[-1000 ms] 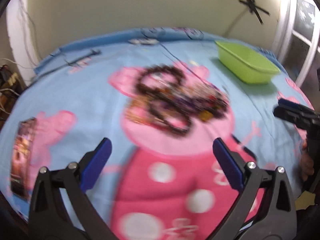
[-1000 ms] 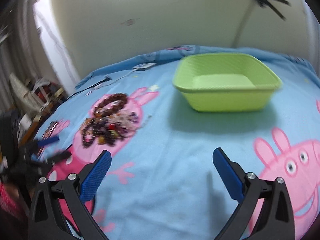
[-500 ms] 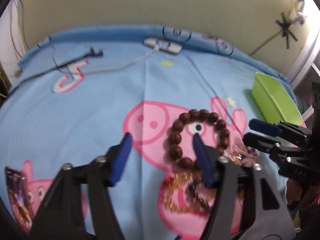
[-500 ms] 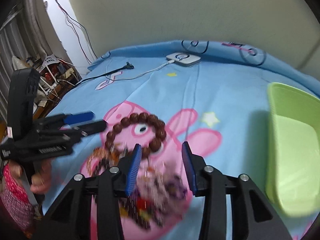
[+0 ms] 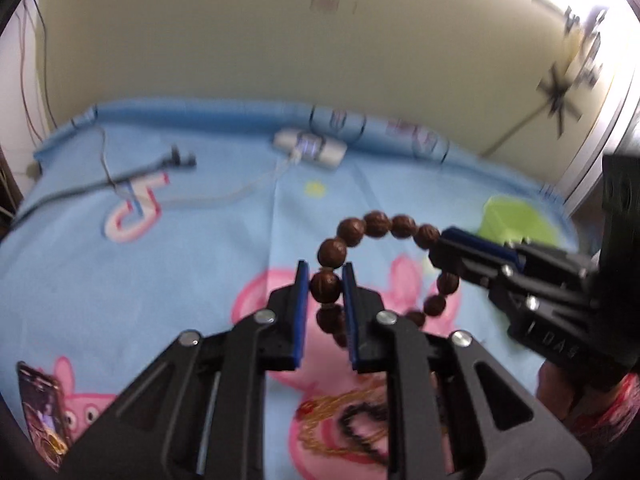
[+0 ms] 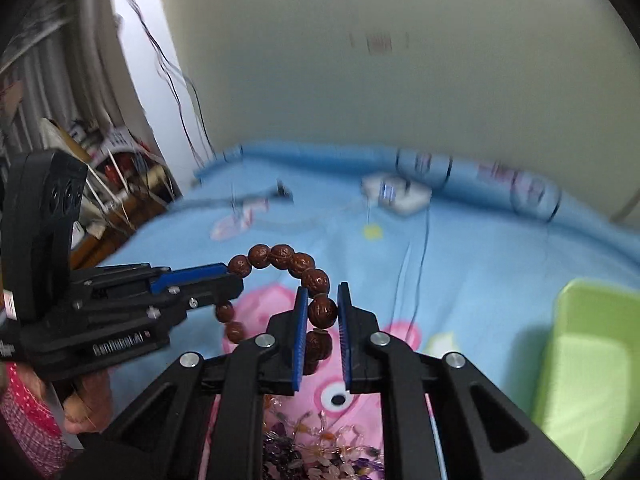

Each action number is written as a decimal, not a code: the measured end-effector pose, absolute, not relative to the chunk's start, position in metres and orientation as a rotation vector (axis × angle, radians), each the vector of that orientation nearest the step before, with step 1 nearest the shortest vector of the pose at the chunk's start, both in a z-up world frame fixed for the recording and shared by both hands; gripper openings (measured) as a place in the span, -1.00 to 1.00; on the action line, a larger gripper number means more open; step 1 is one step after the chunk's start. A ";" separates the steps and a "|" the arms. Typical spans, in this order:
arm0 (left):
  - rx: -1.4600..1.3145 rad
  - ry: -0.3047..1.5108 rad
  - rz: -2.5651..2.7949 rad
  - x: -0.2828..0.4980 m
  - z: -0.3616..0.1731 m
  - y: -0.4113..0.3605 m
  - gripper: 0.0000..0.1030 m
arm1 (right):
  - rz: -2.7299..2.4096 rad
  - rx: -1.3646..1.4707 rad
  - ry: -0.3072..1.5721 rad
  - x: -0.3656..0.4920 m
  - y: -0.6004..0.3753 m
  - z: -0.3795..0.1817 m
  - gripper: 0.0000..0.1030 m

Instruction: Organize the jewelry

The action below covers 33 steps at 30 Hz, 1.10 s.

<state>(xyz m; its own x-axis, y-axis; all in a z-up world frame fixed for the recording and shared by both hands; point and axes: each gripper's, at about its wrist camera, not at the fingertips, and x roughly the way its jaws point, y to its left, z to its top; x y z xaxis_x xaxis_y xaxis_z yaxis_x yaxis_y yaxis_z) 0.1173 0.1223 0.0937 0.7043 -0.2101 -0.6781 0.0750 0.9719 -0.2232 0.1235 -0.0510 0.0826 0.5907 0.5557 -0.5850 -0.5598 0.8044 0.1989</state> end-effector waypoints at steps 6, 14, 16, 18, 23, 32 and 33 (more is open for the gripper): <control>-0.159 0.728 -0.275 0.114 0.126 0.072 -0.70 | 0.572 0.026 0.538 0.102 -0.108 0.118 -1.00; -0.113 0.797 -0.476 0.157 0.106 -0.067 -0.70 | 0.337 0.115 0.567 0.096 -0.226 0.096 -1.00; -0.094 0.823 -0.488 0.164 0.096 -0.089 -0.70 | 0.287 0.146 0.590 0.097 -0.250 0.083 -1.00; -0.067 0.862 -0.480 0.172 0.081 -0.109 -0.70 | 0.252 0.186 0.613 0.098 -0.269 0.070 -1.00; -0.012 0.921 -0.430 0.173 0.071 -0.112 -0.64 | 0.221 0.309 0.665 0.096 -0.292 0.049 -0.91; -0.050 0.671 -0.109 0.080 0.109 0.053 -0.03 | 0.407 0.373 0.372 0.036 -0.272 0.097 -0.10; -0.058 0.686 -0.074 0.074 0.104 0.067 -0.03 | 0.445 0.363 0.386 0.034 -0.262 0.098 -0.10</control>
<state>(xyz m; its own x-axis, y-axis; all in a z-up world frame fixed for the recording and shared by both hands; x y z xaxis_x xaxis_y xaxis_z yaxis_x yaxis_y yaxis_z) 0.0742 0.0666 0.1045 0.7716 -0.0874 -0.6300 0.0495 0.9958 -0.0775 0.0342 -0.2617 0.0979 0.8333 0.4775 -0.2786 -0.3427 0.8416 0.4175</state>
